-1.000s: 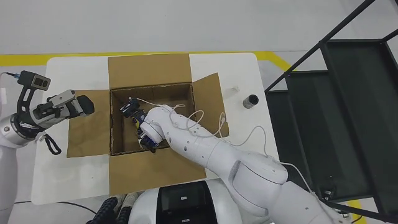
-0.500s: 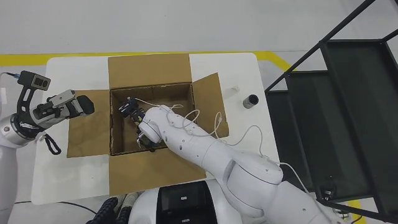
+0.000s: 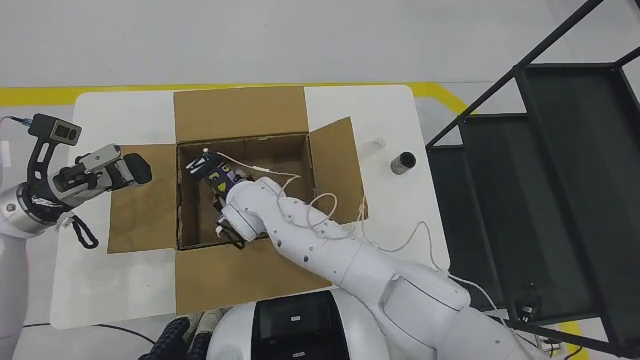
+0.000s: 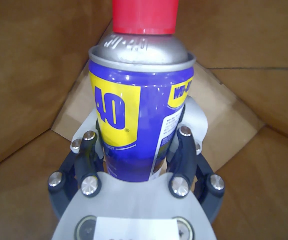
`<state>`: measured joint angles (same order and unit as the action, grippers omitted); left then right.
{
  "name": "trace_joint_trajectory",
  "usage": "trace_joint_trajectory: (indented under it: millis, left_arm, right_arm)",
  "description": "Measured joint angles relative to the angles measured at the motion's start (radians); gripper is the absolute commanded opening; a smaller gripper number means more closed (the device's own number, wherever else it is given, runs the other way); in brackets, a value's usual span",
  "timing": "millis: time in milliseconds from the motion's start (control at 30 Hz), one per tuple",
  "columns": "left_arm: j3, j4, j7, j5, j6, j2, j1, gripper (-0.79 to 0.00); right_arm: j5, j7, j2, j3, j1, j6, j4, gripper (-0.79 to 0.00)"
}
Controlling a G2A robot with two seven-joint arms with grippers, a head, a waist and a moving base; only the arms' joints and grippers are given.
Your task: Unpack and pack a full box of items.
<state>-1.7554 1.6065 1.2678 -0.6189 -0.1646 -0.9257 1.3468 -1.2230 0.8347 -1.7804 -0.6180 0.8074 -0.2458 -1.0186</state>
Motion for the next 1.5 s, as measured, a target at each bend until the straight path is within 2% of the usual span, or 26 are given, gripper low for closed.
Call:
trace_joint_trajectory:
  millis: [233,467,600,1500]
  left_arm:
    - [0.0,0.0,0.0,0.0,0.0,0.0,0.0,0.0]
    - [0.0,0.0,0.0,0.0,0.0,0.0,0.0,0.0]
    - [0.0,0.0,0.0,0.0,0.0,0.0,0.0,0.0]
    - [0.0,0.0,0.0,0.0,0.0,0.0,0.0,0.0]
  right_arm:
    - [-0.212,0.049,0.1,-0.132,0.212,0.032,-0.373,-0.785]
    - [-0.335,-0.101,0.165,-0.256,0.454,0.124,-0.707,-0.785]
    - [-0.321,-0.2,0.185,-0.311,0.542,0.185,-0.798,-0.785]
    - [-0.322,-0.233,0.193,-0.335,0.571,0.201,-0.829,-0.785]
